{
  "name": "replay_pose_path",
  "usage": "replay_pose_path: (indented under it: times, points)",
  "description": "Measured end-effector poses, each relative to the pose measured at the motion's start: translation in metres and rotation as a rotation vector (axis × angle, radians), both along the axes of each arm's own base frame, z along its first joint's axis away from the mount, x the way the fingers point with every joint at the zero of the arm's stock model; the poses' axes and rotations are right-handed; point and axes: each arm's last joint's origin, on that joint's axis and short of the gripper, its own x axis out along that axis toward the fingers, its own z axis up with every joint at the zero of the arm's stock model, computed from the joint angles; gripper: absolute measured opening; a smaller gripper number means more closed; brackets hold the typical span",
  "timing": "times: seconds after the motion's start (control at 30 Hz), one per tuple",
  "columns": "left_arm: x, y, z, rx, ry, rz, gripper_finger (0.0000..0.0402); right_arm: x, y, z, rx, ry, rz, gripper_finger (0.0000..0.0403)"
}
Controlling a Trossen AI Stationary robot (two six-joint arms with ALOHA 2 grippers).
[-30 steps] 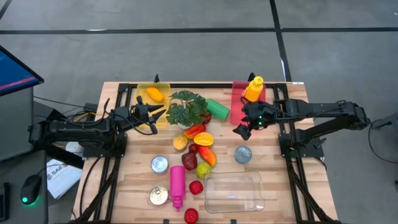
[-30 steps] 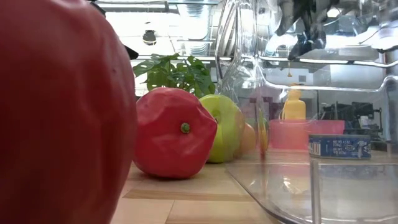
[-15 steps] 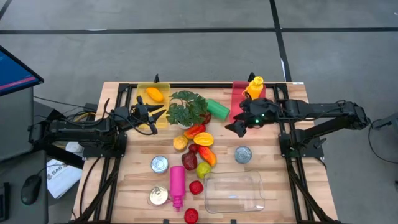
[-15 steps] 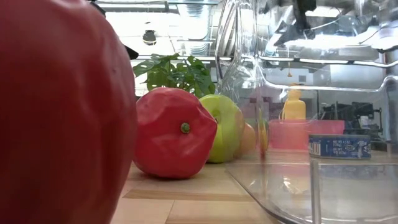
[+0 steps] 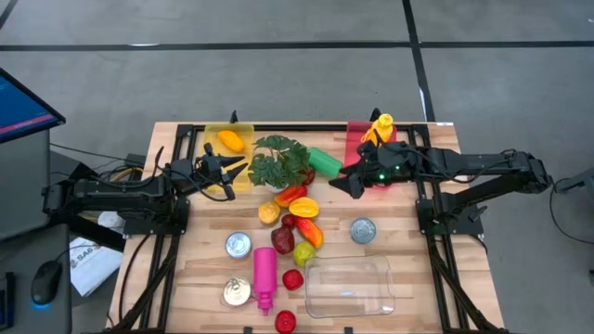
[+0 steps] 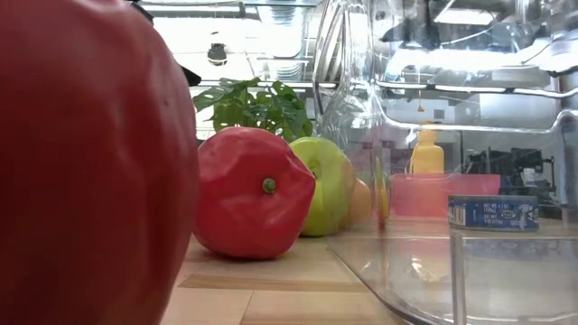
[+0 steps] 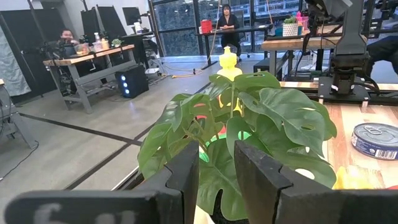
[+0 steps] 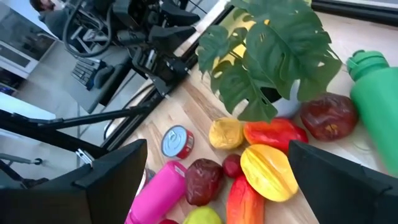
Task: Pick & Place Food Item
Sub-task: Put the yellow starfruit into the yellow bin
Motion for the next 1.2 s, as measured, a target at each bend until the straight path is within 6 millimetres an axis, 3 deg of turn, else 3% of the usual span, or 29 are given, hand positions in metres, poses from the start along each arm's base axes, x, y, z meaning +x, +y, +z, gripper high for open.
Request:
replay_pose_path:
  times: [0.3, 0.7, 1.2]
  points:
    - [0.0, 0.0, 0.0, 0.0, 0.0, 0.0, 0.009, -0.003, -0.004, -0.005, 0.004, 0.061, -0.018, 0.0382]
    - [0.0, 0.0, 0.005, 0.014, -0.054, 0.0, 0.009, -0.017, -0.005, -0.023, 0.007, 0.296, -0.056, 0.0382]
    - [0.0, 0.0, 0.007, 0.016, -0.066, 0.0, 0.009, -0.024, -0.005, -0.03, -0.009, 0.401, -0.078, 0.0382]
